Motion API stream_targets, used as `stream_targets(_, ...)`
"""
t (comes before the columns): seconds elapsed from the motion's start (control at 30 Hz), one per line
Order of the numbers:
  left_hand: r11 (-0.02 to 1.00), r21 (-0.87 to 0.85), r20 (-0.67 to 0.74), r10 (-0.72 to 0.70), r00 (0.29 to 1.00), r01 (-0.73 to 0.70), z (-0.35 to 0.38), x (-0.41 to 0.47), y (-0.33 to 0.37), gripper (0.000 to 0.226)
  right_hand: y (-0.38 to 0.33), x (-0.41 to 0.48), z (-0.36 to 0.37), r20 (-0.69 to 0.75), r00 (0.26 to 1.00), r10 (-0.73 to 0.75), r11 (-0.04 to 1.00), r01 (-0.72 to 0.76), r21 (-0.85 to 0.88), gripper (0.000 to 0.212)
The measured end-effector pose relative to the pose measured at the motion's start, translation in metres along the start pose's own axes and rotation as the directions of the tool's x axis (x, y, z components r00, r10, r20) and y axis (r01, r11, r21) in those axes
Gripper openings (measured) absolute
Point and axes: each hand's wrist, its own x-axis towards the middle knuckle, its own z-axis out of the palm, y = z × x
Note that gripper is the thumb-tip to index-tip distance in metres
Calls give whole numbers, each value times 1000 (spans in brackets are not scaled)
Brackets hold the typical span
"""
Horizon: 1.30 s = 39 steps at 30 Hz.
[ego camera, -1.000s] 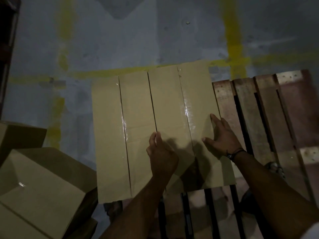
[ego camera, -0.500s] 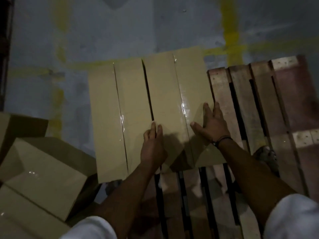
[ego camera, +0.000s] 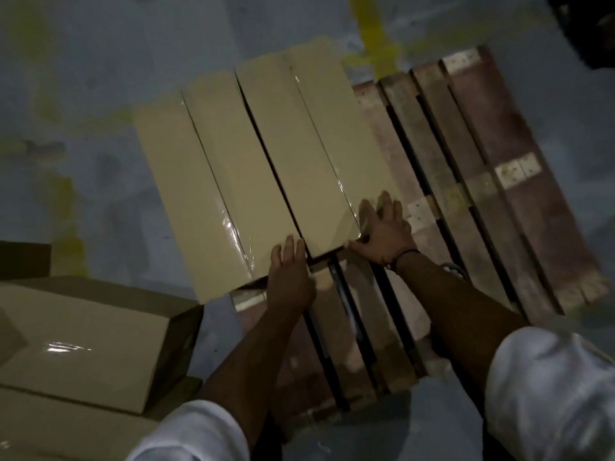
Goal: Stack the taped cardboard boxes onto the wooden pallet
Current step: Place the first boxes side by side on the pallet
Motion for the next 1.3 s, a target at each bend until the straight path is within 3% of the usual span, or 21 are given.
stream_targets(0.17, 993, 121, -126, 9, 992, 6, 11, 14, 6, 90, 38, 20, 5, -33, 999, -15, 998, 13, -65, 129)
stream_targets(0.23, 994, 108, -175, -4, 985, 23, 16, 20, 9, 91, 55, 30, 5, -27, 1000, 14, 1000, -13, 24, 130)
stream_targets(0.33, 993, 80, -215, -73, 974, 92, 18, 26, 16, 90, 69, 41, 6, -17, 1000, -5, 988, 7, 157, 126)
stream_targets(0.63, 983, 155, -267, -50, 962, 94, 12, 27, 9, 76, 71, 44, 14, -112, 993, -50, 979, 71, 190, 114)
stream_targets(1.07, 990, 129, -214, -29, 976, 58, 9, 23, 0, 83, 58, 35, 15, -94, 995, -26, 997, 32, 65, 112)
stream_targets(1.2, 996, 85, -180, 11, 984, 4, 10, 11, -10, 85, 31, 15, 20, -190, 972, -139, 989, 128, -67, 101)
stream_targets(1.3, 1000, -14, -276, -18, 961, 15, 14, -9, -27, 78, -5, -3, 29, -184, 940, -286, 955, 264, -136, 92)
